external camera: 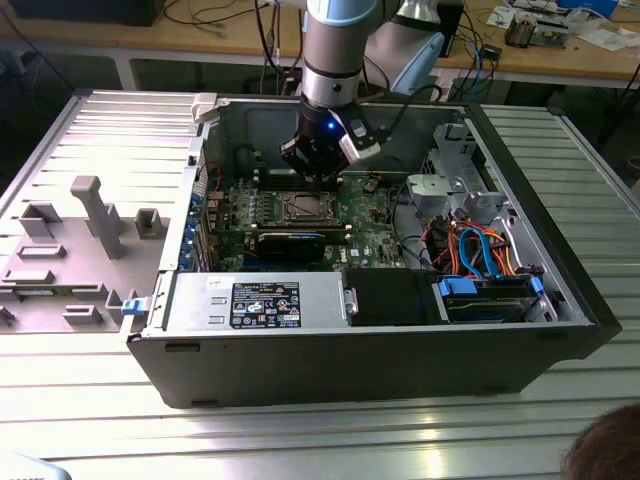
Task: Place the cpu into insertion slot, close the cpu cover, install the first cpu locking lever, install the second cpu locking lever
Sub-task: 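Install the first cpu locking lever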
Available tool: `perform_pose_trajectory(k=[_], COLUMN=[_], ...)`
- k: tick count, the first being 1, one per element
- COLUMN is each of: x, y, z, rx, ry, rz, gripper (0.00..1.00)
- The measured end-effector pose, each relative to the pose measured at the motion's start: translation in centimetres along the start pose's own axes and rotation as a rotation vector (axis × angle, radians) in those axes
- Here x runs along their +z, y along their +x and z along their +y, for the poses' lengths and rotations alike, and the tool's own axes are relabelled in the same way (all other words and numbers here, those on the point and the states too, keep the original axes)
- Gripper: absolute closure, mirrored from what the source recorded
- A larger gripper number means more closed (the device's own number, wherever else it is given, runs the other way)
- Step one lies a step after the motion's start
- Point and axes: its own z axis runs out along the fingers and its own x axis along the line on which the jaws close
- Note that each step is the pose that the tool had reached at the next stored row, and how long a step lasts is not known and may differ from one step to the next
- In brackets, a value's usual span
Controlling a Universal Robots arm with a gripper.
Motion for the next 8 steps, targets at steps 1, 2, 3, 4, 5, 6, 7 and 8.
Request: perform_pose_trajectory(k=[1,2,3,4,5,6,7,8], x=[0.00,-0.01,-0.01,-0.01,-0.01,-0.01,-0.05,-0.10], y=[0.01,0.02,0.03,0.04,0.05,0.06,0.07,0.08], z=[-0.09,-0.18,-0.30,-0.37,-0.46,-0.51,-0.61,-0.65], rx=[0.000,0.000,0.000,0.000,0.000,0.000,0.000,0.000], ry=[0.0000,0.0000,-0.0001,-0.0001,-0.0001,-0.0001,0.0000,0.0001], rz=[0.0000,0.0000,0.0000,0.0000,0.0000,0.0000,0.0000,0.0001], gripper=[0.89,0.89,0.89,0.89,0.89,0.89,0.89,0.89])
